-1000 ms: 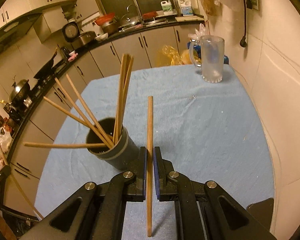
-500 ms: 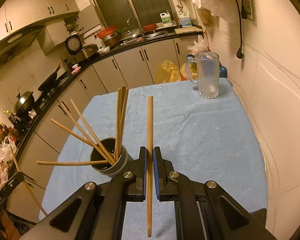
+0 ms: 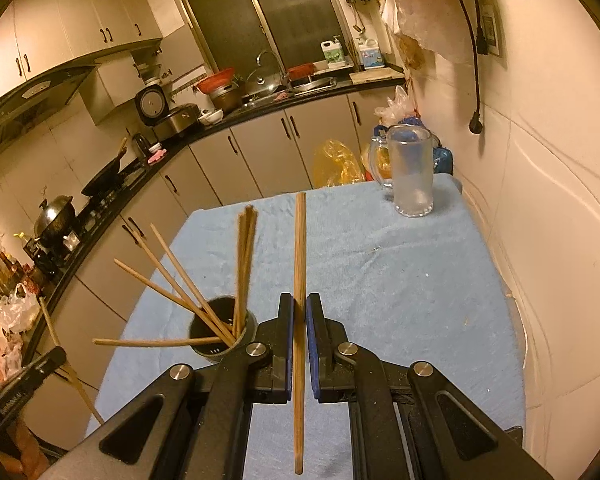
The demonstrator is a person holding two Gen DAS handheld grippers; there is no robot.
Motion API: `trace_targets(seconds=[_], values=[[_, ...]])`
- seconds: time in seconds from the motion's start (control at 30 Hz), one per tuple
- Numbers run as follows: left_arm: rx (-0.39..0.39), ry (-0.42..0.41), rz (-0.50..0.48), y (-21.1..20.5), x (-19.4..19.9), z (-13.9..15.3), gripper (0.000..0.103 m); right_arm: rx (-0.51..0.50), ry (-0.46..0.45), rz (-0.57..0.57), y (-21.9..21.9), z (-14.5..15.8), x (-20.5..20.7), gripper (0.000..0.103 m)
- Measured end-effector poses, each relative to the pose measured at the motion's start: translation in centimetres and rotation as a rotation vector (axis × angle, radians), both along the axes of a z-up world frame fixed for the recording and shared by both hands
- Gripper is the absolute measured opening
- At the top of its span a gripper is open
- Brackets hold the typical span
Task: Organize utensils
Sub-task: 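Lower both chopsticks into the black cup and open both grippers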
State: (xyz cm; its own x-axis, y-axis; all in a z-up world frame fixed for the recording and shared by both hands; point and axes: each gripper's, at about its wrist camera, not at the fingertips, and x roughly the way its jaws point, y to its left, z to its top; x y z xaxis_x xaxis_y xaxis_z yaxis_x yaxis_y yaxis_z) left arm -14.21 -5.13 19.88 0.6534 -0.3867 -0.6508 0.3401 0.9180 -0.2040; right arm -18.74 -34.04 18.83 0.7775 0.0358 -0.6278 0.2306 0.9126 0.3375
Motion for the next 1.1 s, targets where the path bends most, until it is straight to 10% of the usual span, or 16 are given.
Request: trace_targets(seconds=[0.7,1.1], values=[[-0.109,-0.123,-0.085,-4.5,9.0,7.3,0.006,-0.022,-0.206,0.027,2.9,8.3,3.4,0.006],[-0.143,-0.178,-0.078,-9.0,14.1,4.3,0.006,-0.091,-0.178,-0.020,4.9,5.1,9.5,0.006]])
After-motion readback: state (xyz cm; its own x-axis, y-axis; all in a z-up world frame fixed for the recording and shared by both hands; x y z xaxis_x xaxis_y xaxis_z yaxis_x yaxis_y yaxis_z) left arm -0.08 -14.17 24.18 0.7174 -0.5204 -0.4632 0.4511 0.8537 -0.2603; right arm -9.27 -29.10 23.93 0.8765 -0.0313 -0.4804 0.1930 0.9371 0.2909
